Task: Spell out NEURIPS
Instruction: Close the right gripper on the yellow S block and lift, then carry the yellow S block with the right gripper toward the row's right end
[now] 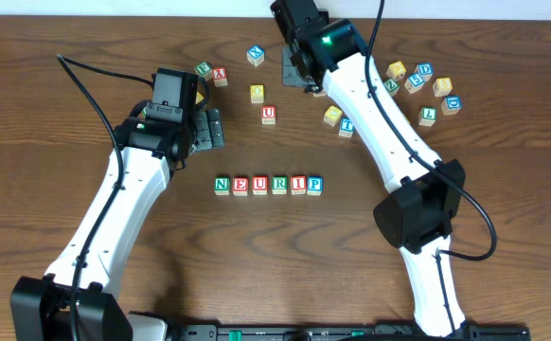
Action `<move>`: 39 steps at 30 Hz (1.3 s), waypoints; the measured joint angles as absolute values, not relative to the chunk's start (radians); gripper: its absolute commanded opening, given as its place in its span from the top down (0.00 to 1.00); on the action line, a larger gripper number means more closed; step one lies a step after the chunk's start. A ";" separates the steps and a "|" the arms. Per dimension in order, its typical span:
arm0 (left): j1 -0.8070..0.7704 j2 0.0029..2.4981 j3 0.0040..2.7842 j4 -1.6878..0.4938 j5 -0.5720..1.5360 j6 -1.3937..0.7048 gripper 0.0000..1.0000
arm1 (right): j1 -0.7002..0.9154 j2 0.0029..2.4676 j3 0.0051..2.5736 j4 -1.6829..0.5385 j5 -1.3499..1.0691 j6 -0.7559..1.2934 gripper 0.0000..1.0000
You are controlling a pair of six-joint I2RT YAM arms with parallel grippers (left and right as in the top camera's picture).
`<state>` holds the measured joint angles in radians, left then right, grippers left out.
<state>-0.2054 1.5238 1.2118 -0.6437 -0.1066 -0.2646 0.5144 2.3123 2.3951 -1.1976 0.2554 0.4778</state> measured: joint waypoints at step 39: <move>-0.205 1.524 1.212 -0.644 -0.107 -0.265 0.02 | 0.515 1.794 1.335 -0.681 0.247 0.473 0.96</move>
